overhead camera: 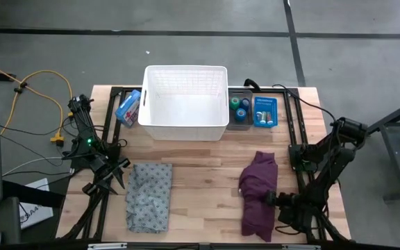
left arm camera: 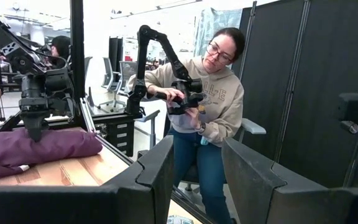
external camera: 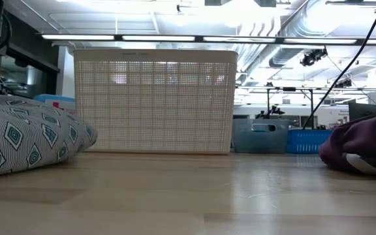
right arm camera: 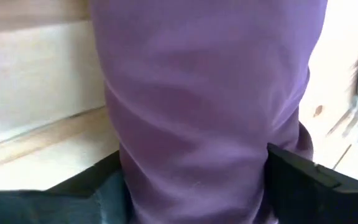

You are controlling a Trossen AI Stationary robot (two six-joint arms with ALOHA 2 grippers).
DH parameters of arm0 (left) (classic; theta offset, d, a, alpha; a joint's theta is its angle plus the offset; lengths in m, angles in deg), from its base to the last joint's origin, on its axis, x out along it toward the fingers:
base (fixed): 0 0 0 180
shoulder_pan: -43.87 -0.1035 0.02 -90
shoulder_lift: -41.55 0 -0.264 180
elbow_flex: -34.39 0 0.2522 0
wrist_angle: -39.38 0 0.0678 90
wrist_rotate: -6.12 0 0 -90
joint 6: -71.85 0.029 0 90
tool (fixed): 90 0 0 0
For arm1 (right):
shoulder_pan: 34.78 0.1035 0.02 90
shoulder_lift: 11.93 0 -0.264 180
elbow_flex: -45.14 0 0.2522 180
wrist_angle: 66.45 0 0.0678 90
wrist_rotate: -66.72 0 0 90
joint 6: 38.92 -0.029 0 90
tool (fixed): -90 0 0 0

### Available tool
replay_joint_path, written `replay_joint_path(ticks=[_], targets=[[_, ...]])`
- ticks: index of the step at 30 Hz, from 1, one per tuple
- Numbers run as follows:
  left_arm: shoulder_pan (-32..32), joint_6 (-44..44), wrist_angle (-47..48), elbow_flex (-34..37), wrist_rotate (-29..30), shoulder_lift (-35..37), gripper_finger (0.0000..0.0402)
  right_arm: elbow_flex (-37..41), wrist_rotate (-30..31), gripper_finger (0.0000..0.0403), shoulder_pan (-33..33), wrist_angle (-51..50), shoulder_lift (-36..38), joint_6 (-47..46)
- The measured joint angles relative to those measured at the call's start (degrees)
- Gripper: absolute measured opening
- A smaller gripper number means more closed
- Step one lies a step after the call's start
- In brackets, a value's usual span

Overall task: Pick & Place Medicine items
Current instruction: Put the violet patient gown into the white laundry bin

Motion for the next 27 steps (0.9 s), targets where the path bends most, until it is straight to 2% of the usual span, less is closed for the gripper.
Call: replay_joint_path(ticks=[9,15,20,23,27], targets=[[0.00,0.00,0.01,0.00,0.00,-0.01,0.0127,0.11,0.88,0.0189,-0.06,-0.59,-0.05,0.20],[0.00,0.00,0.01,0.00,-0.01,0.00,0.0127,0.11,4.44,0.0116,0.03,-0.63,-0.03,0.25],[0.00,0.00,0.00,0.00,0.01,-0.01,0.0127,0.09,4.25,0.0060,0.03,-0.30,-0.03,1.69],[-0.01,0.00,0.00,0.00,0.00,0.00,0.0127,0.02,4.22,0.0041,0.03,0.00,-0.01,1.71],[0.01,0.00,0.00,0.00,0.01,-0.02,0.0127,-0.29,4.39,0.0043,0.03,0.75,-0.01,1.71]])
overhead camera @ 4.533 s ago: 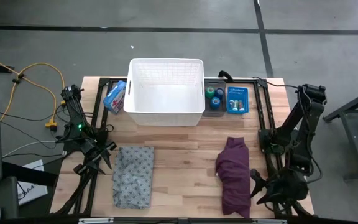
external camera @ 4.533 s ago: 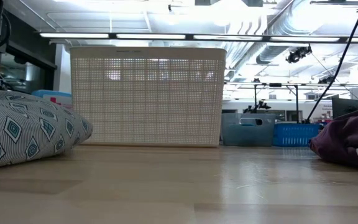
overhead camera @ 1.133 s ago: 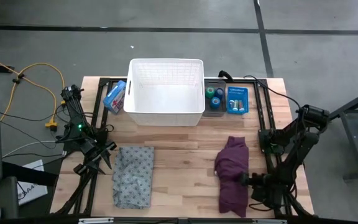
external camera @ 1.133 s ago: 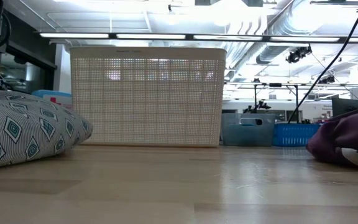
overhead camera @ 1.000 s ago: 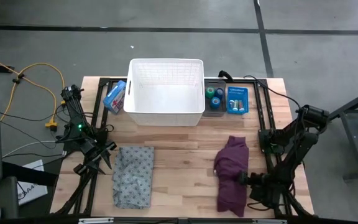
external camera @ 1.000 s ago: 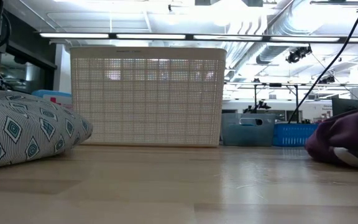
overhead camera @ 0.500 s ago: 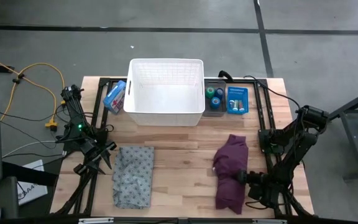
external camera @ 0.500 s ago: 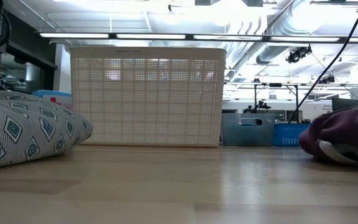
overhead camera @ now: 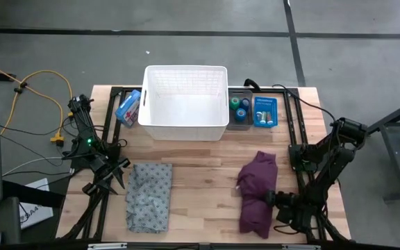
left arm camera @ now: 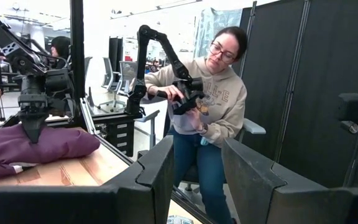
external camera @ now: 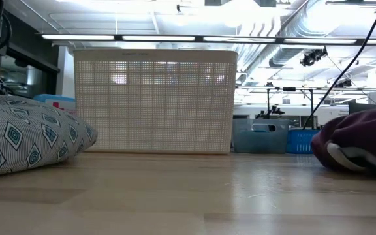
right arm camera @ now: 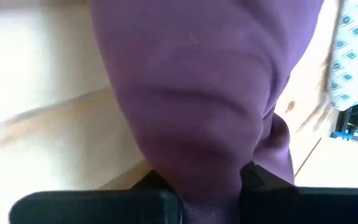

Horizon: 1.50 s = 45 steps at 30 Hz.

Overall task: Pick & Place Medicine items
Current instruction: Put the violet patient gown into the white laundry bin

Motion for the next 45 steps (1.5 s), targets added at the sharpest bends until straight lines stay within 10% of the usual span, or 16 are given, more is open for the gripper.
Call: replay_joint_path(ticks=[23,45], targets=[[0.00,0.00,0.00,0.00,-0.01,0.01,0.0127,-22.86,2.64,0.0047,-11.63,0.62,0.09,0.45],[0.00,0.00,0.00,0.00,-0.02,0.00,0.0127,-45.39,2.95,0.0047,-34.02,6.57,0.09,25.62]])
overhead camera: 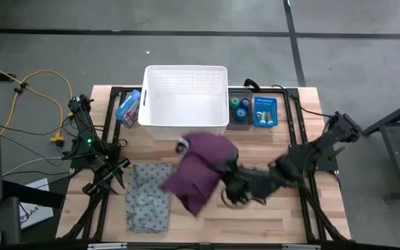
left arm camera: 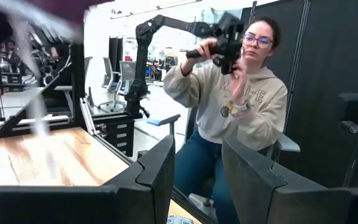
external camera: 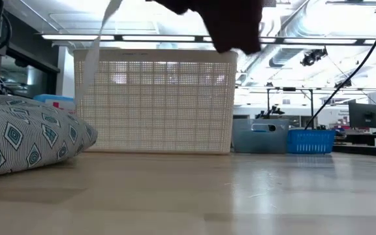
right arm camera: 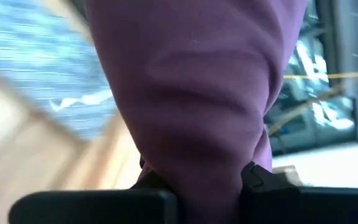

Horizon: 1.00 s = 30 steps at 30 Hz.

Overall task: Pick & Place Medicine items
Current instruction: Put the violet patient gown into the white laundry bin

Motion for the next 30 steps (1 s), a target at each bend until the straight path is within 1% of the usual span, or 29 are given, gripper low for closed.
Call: replay_joint_path(ticks=[5,8,11,19,23,30], targets=[[-0.02,0.00,0.00,0.00,0.02,0.02,0.0127,-4.82,-0.23,0.0047,-8.81,5.05,0.02,6.79],[-0.02,0.00,0.00,0.00,0.00,0.00,0.0127,-6.53,-2.34,0.0047,-14.25,7.46,0.02,8.88],[0.00,0.00,0.00,0.00,0.02,0.00,0.0127,-8.31,-5.22,0.0047,-19.13,8.53,0.02,9.00],[-0.01,0.00,0.00,0.00,0.00,0.00,0.0127,-9.31,-17.93,0.0046,-31.81,9.70,0.04,4.23],[0.00,0.00,0.00,0.00,0.00,0.02,0.0127,-9.31,-23.02,0.0046,-37.17,10.89,0.04,3.15],[0.00,0.00,0.00,0.00,0.01,0.00,0.0127,-9.32,-34.89,0.0046,-45.73,12.45,-0.80,0.89]])
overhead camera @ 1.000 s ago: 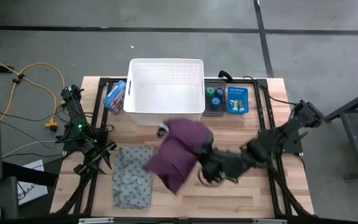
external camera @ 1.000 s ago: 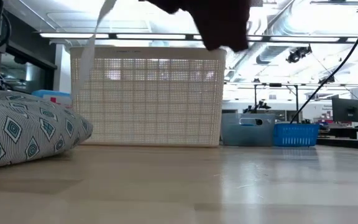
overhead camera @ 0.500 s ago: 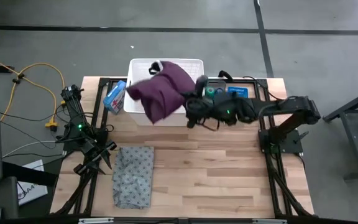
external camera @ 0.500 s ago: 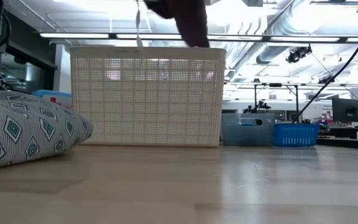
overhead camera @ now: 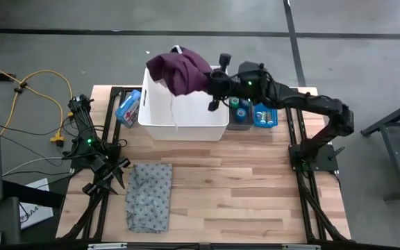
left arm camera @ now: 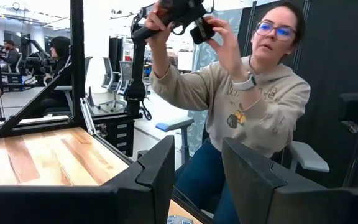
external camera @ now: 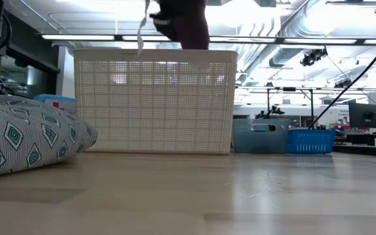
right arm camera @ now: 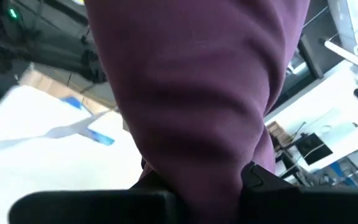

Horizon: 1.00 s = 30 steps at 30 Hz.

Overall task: Pick & Place Medicine items
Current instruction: Put the violet patient gown into the white laundry bin

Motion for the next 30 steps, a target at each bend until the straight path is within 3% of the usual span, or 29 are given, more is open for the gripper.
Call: replay_joint_path(ticks=[7,11,18,23,30], targets=[[-0.02,0.00,0.01,0.00,0.01,0.01,0.0127,0.05,-8.35,0.0046,-7.69,2.30,-6.65,-4.60],[-0.01,0.00,0.00,0.00,0.00,0.01,0.0127,0.07,-12.10,0.0046,-8.76,3.11,-10.72,-8.88],[0.00,0.00,0.00,0.00,-0.01,0.00,0.0127,0.07,-10.95,0.0046,-7.53,2.48,-13.60,-9.24],[0.00,0.00,0.00,0.00,-0.01,0.01,0.0127,0.07,-3.67,0.0046,-5.76,-5.34,-13.64,-9.24],[-0.01,0.00,0.00,0.00,0.00,0.00,0.0127,0.07,-4.45,0.0046,-5.28,-10.92,-13.65,-9.22]])
